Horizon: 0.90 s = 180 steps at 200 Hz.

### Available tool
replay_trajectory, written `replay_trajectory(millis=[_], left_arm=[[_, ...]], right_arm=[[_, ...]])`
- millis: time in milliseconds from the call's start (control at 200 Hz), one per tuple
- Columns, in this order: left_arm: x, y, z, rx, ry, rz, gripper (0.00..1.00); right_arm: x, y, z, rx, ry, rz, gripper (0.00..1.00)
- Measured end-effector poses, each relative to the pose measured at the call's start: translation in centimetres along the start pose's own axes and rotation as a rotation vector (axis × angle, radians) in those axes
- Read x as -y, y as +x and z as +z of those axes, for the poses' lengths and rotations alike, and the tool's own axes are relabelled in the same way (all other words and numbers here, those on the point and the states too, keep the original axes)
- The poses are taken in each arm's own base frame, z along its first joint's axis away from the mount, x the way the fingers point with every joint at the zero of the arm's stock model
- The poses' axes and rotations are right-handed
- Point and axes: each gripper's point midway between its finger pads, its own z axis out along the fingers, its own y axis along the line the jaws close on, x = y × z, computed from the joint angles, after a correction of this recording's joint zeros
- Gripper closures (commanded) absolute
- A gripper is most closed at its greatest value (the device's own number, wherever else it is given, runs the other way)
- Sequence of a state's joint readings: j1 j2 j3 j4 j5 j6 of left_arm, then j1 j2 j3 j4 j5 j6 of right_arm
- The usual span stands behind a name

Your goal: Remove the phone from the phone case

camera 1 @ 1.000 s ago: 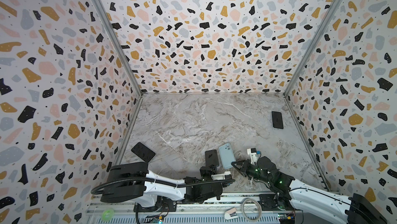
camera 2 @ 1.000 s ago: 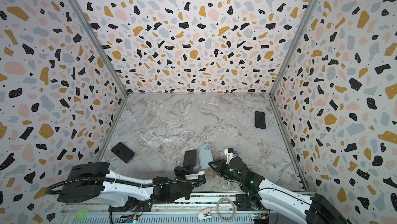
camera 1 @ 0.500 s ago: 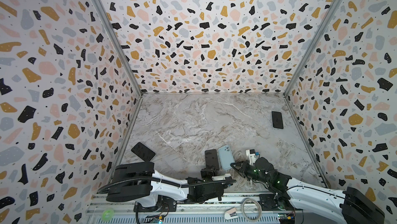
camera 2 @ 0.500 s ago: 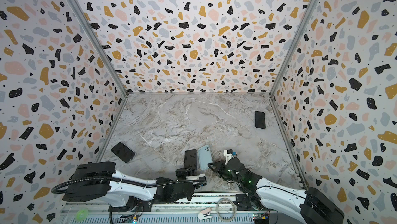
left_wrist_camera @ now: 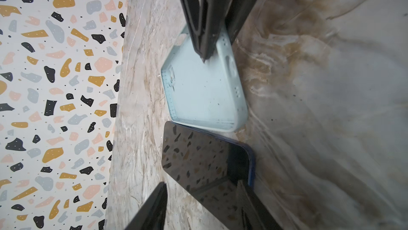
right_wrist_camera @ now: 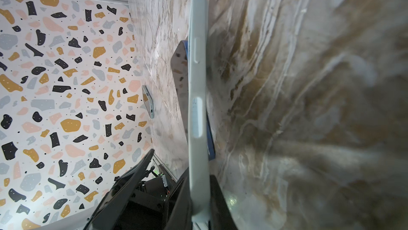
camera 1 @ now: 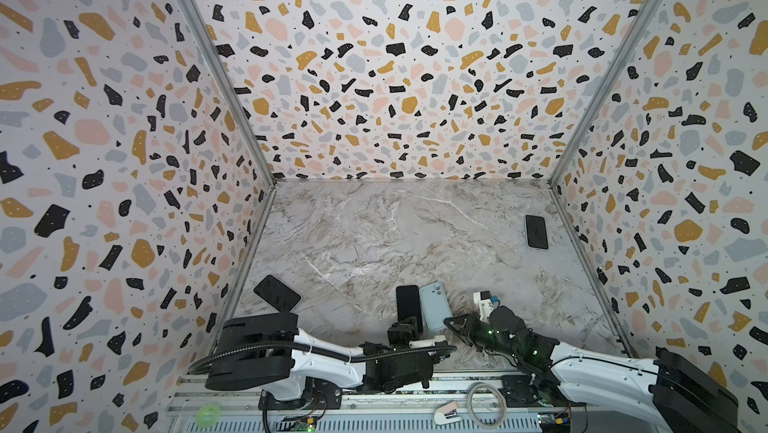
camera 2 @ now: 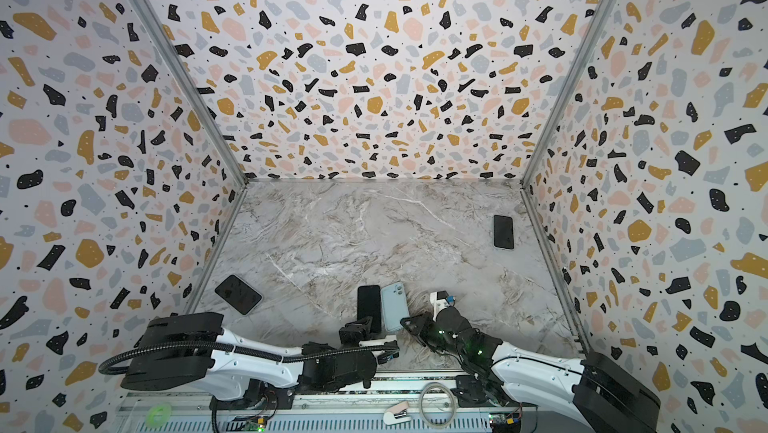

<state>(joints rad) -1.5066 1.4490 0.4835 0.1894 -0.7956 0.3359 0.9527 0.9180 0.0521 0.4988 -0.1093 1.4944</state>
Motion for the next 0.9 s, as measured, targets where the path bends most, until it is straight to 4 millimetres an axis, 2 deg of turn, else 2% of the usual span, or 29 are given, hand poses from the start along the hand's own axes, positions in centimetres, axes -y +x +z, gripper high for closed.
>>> replay_trajectory(millis=[100,245,375,380,415,516,661,901], left_arm=[[-0.4,-0.4,-0.2,0.009,-0.003,-0.027,0.42],[-2.3,-1.2,-1.3,0.042,-0.034,-0.134,0.28],[-7.4,-3.4,-4.6,0.183,-0.090,-0.379,0.17],[-8.2,-3.6,-5.2,0.205,-0.100,-0.416,0.17],[-9.9,-4.0,-6.4,0.254,-0.116,-0.502,0.14],[-14.1,-3.7,-9.0,0.347,-0.161,-0.721,0.08],[-17.2,-2.9,-10.6,0.354,-0.185,-0.898,0.00],[-20.1,-3.4,-12.3,0.304,-0.198,-1.069,0.00]], right_arm=[[0.2,0.2,0.2,-0.001,0.010,0.000,1.00],[0.7,0.6,0.5,0.003,0.029,-0.003,1.00],[1.1,0.9,0.6,0.014,0.048,-0.005,1.00],[1.1,0.9,0.6,0.015,0.049,-0.006,1.00],[1.2,1.0,0.6,0.019,0.054,-0.008,1.00],[1.4,1.1,0.8,0.034,0.071,-0.014,1.00],[0.9,1.2,1.3,0.057,0.081,-0.016,1.00],[1.0,1.9,2.6,0.079,0.130,-0.023,1.00]])
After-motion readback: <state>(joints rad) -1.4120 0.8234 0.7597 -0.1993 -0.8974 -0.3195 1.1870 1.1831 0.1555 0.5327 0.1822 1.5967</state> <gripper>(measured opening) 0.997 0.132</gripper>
